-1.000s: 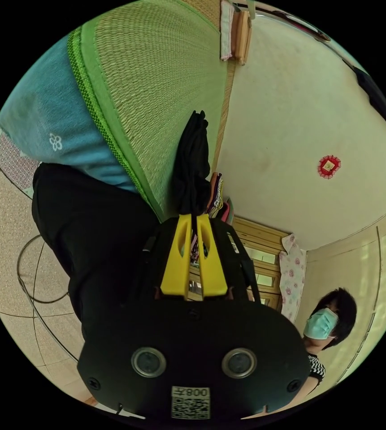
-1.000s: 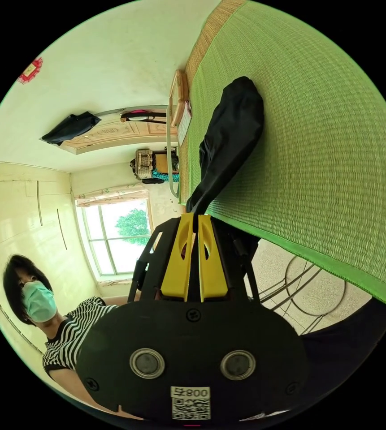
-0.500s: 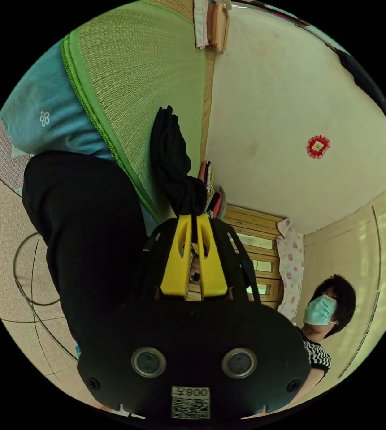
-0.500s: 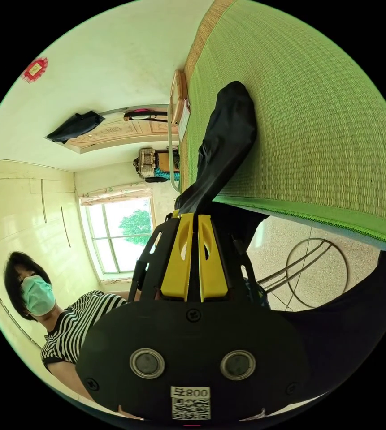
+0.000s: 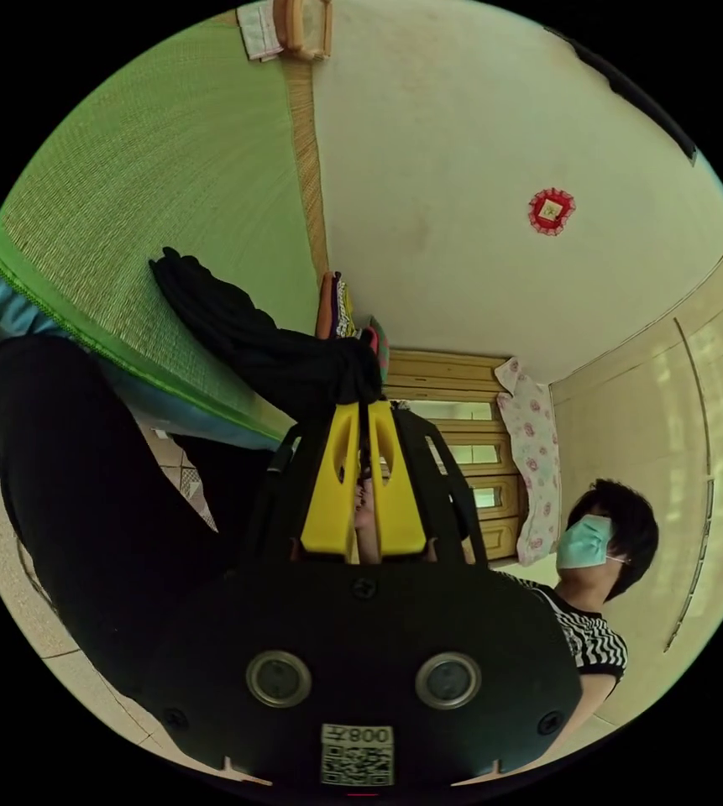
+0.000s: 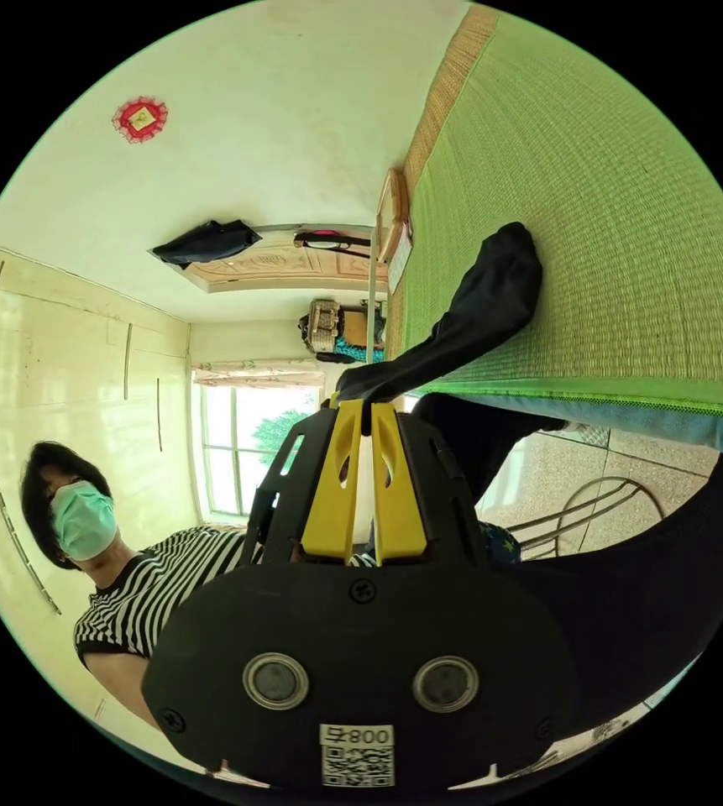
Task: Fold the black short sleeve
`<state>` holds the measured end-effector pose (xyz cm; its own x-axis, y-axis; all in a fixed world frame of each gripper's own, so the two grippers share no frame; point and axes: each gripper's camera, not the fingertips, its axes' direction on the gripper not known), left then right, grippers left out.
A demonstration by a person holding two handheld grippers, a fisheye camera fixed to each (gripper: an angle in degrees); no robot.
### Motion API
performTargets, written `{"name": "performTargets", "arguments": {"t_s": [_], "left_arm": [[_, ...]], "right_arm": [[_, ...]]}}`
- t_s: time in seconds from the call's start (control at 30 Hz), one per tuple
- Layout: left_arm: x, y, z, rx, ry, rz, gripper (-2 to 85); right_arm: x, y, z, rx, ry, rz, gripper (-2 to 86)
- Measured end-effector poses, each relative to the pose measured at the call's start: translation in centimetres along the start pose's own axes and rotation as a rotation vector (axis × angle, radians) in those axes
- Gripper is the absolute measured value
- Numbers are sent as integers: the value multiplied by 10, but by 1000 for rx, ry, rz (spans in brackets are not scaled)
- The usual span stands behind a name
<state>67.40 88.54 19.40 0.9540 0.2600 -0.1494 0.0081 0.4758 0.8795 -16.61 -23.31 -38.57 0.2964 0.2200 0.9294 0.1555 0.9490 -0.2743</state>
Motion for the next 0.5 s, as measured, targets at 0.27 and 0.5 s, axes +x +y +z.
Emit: {"name": "performTargets", "arguments": {"t_s": [0.27,0.5], "left_arm": [[101,-50,92,-115,42,50,19],[176,-104,180,-202,51,65,19]], "right_arm": [[29,16,-91,114,-24,-78,16],[66,14,-175,210,-15,-115,16]]}}
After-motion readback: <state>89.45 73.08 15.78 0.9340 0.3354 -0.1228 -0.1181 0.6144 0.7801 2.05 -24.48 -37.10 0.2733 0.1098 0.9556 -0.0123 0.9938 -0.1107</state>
